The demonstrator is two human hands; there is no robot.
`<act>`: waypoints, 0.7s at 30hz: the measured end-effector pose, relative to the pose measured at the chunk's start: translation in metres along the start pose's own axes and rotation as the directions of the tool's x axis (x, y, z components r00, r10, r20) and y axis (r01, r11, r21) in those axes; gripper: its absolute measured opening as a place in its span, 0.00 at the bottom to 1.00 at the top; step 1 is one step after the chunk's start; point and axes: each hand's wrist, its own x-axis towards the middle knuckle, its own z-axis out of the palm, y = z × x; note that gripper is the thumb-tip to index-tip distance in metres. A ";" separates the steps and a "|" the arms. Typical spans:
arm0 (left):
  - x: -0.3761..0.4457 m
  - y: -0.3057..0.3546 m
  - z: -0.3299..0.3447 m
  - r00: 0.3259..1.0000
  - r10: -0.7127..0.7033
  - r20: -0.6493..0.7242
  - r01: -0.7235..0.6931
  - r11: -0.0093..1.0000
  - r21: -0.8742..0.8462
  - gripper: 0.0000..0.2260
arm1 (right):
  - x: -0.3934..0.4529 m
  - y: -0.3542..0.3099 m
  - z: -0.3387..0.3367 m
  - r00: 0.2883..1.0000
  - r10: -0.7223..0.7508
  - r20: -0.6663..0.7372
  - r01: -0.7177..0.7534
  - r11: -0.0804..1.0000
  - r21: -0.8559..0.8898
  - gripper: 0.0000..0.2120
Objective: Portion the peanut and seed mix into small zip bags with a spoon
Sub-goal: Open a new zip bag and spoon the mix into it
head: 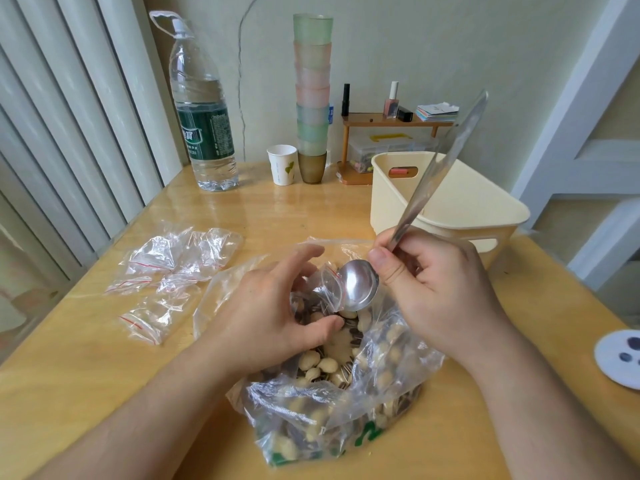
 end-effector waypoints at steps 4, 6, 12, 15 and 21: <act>0.001 0.005 -0.001 0.992 -0.120 -0.042 0.122 0.992 0.031 0.36 | 0.000 -0.001 0.000 0.999 -0.004 -0.041 0.005 1.000 0.004 0.09; 0.001 0.006 -0.002 0.980 -0.191 -0.052 0.190 0.982 -0.014 0.32 | 0.000 -0.002 -0.001 0.998 -0.006 -0.065 0.006 1.000 0.008 0.09; 0.003 -0.003 -0.010 0.945 -0.316 0.083 0.322 0.861 -0.393 0.23 | 0.000 -0.001 -0.006 0.986 0.093 -0.136 -0.095 0.995 -0.008 0.09; 0.002 -0.006 -0.014 0.943 -0.305 0.135 0.332 0.825 -0.457 0.24 | 0.000 -0.003 -0.008 0.990 0.099 -0.100 -0.102 0.994 -0.023 0.09; 0.005 -0.006 -0.027 0.898 -0.341 0.277 0.438 0.750 -0.497 0.18 | -0.003 -0.008 -0.006 0.957 0.077 0.279 -0.080 0.997 0.000 0.12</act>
